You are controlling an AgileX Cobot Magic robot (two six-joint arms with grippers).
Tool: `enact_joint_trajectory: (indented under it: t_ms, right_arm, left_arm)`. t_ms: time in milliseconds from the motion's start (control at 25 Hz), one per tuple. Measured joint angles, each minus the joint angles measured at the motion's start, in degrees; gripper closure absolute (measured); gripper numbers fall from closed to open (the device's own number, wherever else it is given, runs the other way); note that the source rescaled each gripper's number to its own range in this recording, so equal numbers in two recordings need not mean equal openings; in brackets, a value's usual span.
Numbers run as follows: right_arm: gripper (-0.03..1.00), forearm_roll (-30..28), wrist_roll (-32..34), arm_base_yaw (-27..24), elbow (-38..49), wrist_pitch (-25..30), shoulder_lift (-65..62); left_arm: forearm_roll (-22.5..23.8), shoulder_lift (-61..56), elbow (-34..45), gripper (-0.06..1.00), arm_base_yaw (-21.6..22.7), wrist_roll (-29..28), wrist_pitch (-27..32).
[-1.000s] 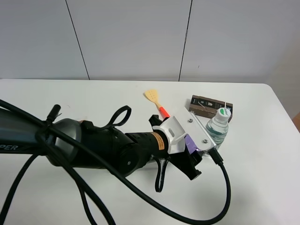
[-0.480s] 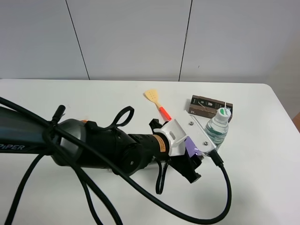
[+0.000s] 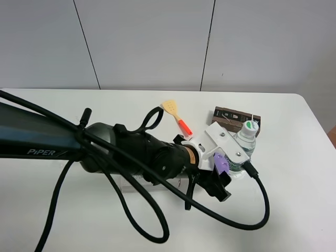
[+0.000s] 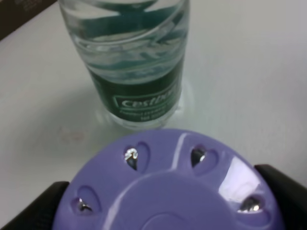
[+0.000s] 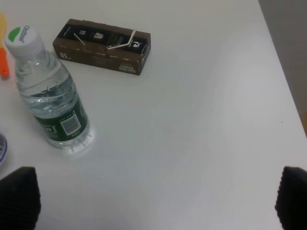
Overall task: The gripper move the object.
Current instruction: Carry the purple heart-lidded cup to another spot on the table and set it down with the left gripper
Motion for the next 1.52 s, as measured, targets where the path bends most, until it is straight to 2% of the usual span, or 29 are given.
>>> enact_joint_trajectory:
  t_ms: [360, 640, 760, 1000, 1520]
  right_arm:
    - [-0.03, 0.0, 0.0, 0.0, 0.0, 0.0, 0.0]
    - [-0.03, 0.0, 0.0, 0.0, 0.0, 0.0, 0.0]
    - [-0.03, 0.0, 0.0, 0.0, 0.0, 0.0, 0.0]
    - [-0.03, 0.0, 0.0, 0.0, 0.0, 0.0, 0.0]
    - [-0.03, 0.0, 0.0, 0.0, 0.0, 0.0, 0.0]
  left_arm:
    - [-3.7, 0.4, -0.7, 0.91, 0.3, -3.2, 5.9]
    - [-4.5, 0.4, -2.9, 0.91, 0.3, -7.1, 11.1]
    - [-5.4, 0.6, -4.5, 0.91, 0.3, -11.4, 11.4]
    - [-5.6, 3.2, -5.1, 0.91, 0.3, -24.3, 9.8]
    - [-4.2, 6.1, -5.3, 0.91, 0.3, -39.3, 4.4]
